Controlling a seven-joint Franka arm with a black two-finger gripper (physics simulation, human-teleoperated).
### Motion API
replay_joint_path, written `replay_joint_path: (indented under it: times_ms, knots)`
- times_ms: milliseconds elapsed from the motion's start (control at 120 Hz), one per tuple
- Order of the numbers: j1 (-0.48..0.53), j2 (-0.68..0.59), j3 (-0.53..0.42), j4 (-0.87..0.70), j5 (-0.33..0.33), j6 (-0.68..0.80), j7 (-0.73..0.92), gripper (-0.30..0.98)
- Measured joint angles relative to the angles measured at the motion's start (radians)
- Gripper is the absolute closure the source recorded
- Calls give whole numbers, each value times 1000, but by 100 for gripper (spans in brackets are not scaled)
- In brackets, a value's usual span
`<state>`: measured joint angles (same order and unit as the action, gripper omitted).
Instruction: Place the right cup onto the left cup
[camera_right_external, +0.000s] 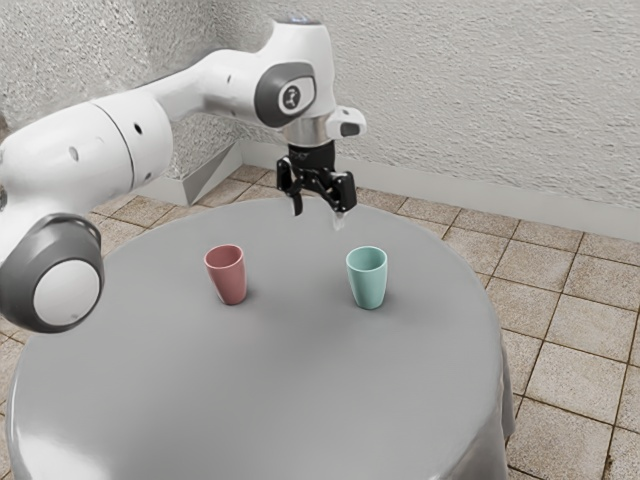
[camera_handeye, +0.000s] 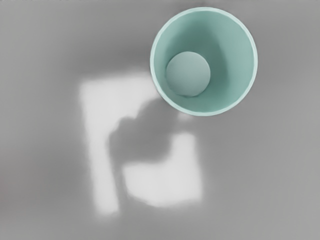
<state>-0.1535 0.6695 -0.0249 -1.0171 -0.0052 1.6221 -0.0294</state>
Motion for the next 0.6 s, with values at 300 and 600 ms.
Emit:
replay_joint_path:
  times_ms: [300, 600]
  knots:
    - [0, 115, -4, 83, 0, 46, 24, 0]
    - [0, 144, -1, 86, -24, 73, -3, 0]
